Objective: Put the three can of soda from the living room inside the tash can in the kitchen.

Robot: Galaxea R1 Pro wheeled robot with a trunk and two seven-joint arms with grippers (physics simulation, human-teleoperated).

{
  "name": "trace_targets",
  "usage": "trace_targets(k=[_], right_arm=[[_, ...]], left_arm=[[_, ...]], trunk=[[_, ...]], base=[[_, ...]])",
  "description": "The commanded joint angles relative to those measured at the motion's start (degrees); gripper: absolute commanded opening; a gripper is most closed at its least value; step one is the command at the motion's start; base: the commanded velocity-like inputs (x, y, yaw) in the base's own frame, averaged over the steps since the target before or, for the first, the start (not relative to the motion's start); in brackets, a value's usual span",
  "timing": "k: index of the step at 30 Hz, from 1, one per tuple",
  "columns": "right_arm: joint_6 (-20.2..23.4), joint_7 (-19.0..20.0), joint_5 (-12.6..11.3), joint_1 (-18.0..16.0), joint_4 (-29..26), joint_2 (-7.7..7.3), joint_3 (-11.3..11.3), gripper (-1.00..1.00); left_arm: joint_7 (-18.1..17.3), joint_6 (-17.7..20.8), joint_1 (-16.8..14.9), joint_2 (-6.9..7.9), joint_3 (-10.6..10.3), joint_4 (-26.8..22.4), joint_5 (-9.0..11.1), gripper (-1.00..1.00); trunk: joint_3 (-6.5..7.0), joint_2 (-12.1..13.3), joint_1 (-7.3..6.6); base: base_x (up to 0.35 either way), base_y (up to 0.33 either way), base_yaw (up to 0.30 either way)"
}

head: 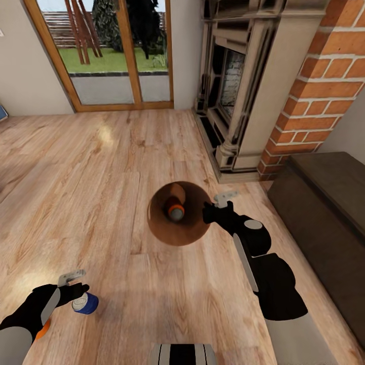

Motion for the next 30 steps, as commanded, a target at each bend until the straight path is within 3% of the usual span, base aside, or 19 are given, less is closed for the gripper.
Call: trace_targets(k=[1, 10, 13, 14, 20, 21, 26, 30], right_arm=[[0.04, 0.40, -0.82, -0.19, -0.03, 0.01, 0.00, -1.00], [-1.92, 1.35, -0.92, -2.14, -0.04, -0.45, -0.30, -1.00], [-7.09, 2.04, -1.02, -2.04, -0.03, -0.54, -0.57, -1.00], [-11.62, 2.83, -1.26, -1.95, -0.03, -0.64, -0.99, -1.00], [-16.93, 6.56, -1.66, -1.62, -0.03, -1.05, -4.02, -1.00], [-19.38, 8.22, -1.69, -1.50, 0.02, -1.15, -5.99, -1.00], [-20.99, 10.22, -1.64, -1.44, 0.24, -1.20, -7.75, -1.00], [-21.04, 10.72, -1.50, -1.43, 0.53, -1.21, -8.16, -1.00]], left_arm=[[0.00, 0.00, 0.00, 0.00, 0.00, 0.00, 0.00, 1.00], [0.02, -0.06, 0.00, 0.00, 0.00, 0.00, 0.00, 1.00], [0.03, -0.39, 0.00, 0.00, 0.00, 0.00, -0.03, 1.00], [0.02, -0.79, 0.00, 0.00, 0.00, 0.00, -0.09, 1.00], [0.00, -1.16, 0.00, 0.00, 0.00, 0.00, -0.14, 1.00], [0.00, -1.21, 0.00, 0.00, 0.00, 0.00, -0.15, 1.00], [0.00, -1.23, 0.00, 0.00, 0.00, 0.00, -0.14, 1.00], [0.04, -1.24, 0.00, 0.00, 0.00, 0.00, -0.16, 1.00]], trunk=[[0.00, 0.00, 0.00], [0.00, 0.00, 0.00], [0.00, 0.00, 0.00], [0.00, 0.00, 0.00], [0.00, 0.00, 0.00], [0.00, 0.00, 0.00], [0.00, 0.00, 0.00], [-0.88, -0.06, 0.10]], base=[[0.000, 0.000, 0.000], [0.000, 0.000, 0.000], [0.000, 0.000, 0.000], [0.000, 0.000, 0.000], [0.000, 0.000, 0.000], [0.000, 0.000, 0.000], [0.000, 0.000, 0.000], [0.000, 0.000, 0.000]])
